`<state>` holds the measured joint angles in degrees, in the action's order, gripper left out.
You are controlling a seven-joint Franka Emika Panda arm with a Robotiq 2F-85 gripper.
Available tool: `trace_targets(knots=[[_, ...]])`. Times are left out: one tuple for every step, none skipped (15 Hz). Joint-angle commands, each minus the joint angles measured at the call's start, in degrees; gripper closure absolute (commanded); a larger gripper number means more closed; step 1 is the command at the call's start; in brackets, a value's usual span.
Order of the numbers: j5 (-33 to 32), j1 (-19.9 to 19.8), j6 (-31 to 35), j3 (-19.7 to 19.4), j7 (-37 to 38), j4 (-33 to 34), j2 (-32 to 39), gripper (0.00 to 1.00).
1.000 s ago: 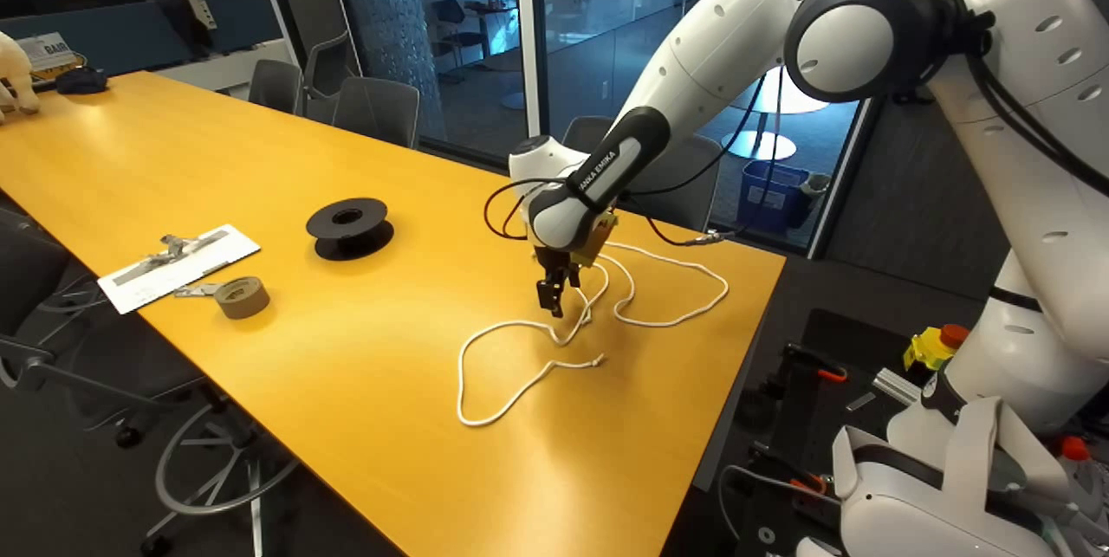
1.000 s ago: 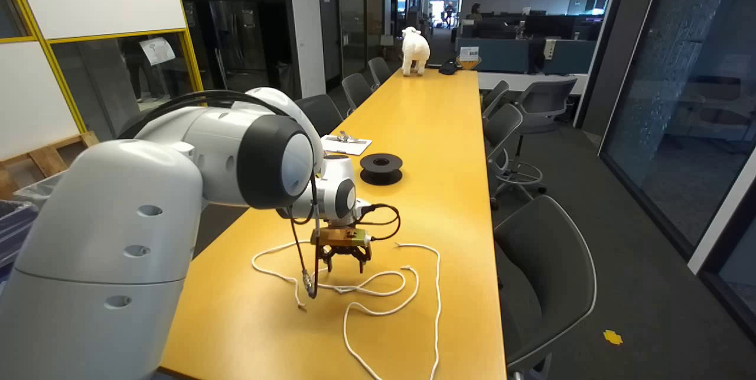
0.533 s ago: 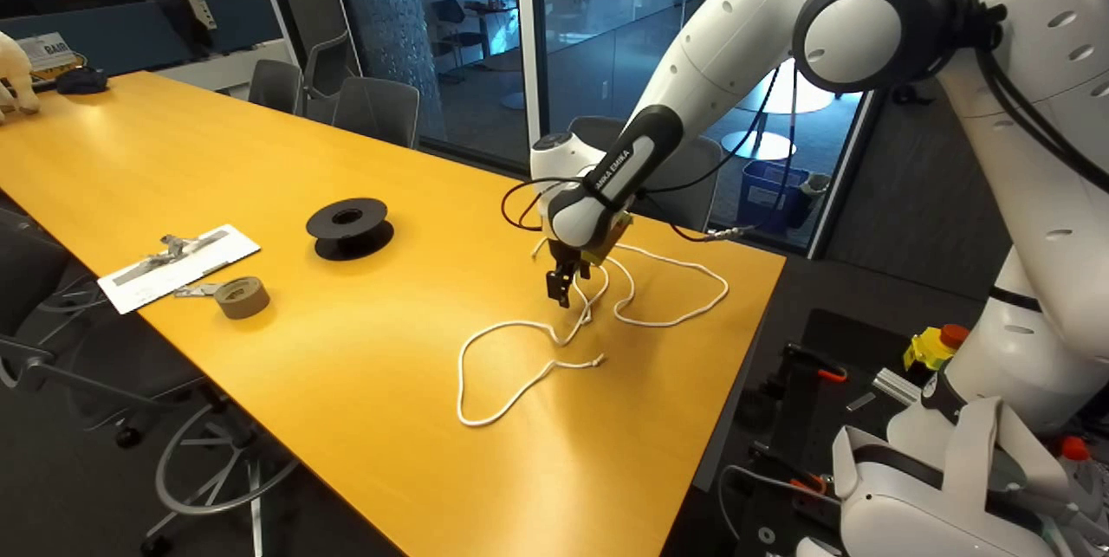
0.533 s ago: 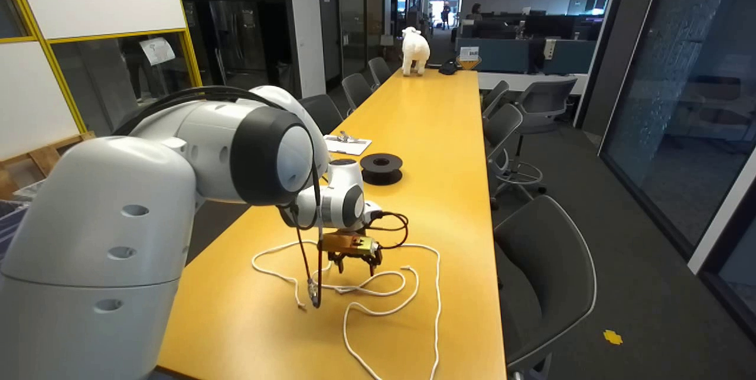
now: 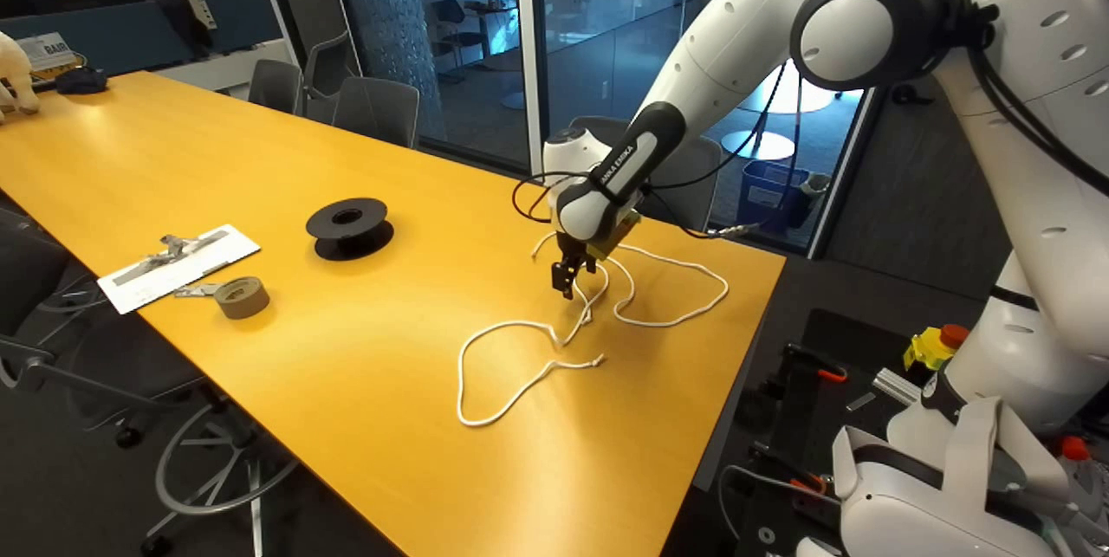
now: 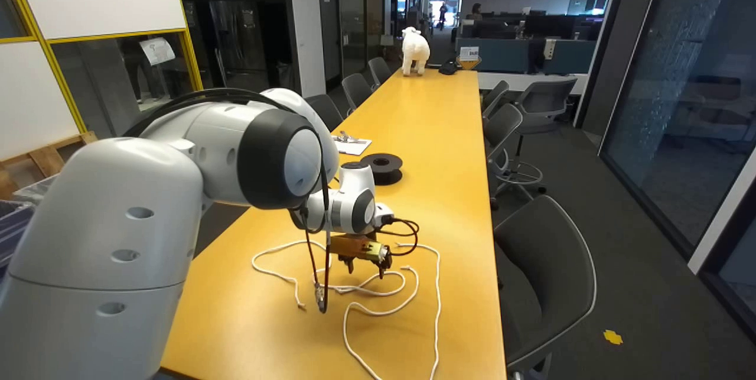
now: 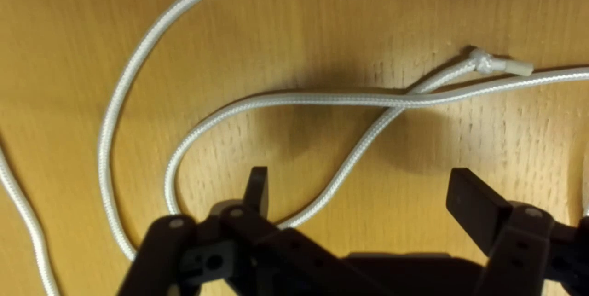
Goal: Separate the two white ropes
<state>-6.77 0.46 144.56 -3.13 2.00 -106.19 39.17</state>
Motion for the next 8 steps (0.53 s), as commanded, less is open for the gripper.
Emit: trace_targets(knots=[[2.6,-1.5,1.5,1.3,-0.9,0.3,0.6,0.0],[3.1,-1.7,1.7,1.6,-1.1,0.4,0.9,0.0],[3.6,-2.0,2.1,1.8,-1.2,0.6,1.3,0.0],[4.1,-2.3,2.1,2.1,-1.5,0.9,1.7,0.0],[4.5,-2.4,2.3,2.3,-1.6,1.1,2.1,0.0],[4.8,-2.6,2.3,2.5,-1.6,1.3,2.5,0.0],[5.1,-2.6,2.3,2.6,-1.6,1.5,2.7,0.0],[5.3,-2.7,2.3,2.7,-1.6,1.8,3.0,0.0]])
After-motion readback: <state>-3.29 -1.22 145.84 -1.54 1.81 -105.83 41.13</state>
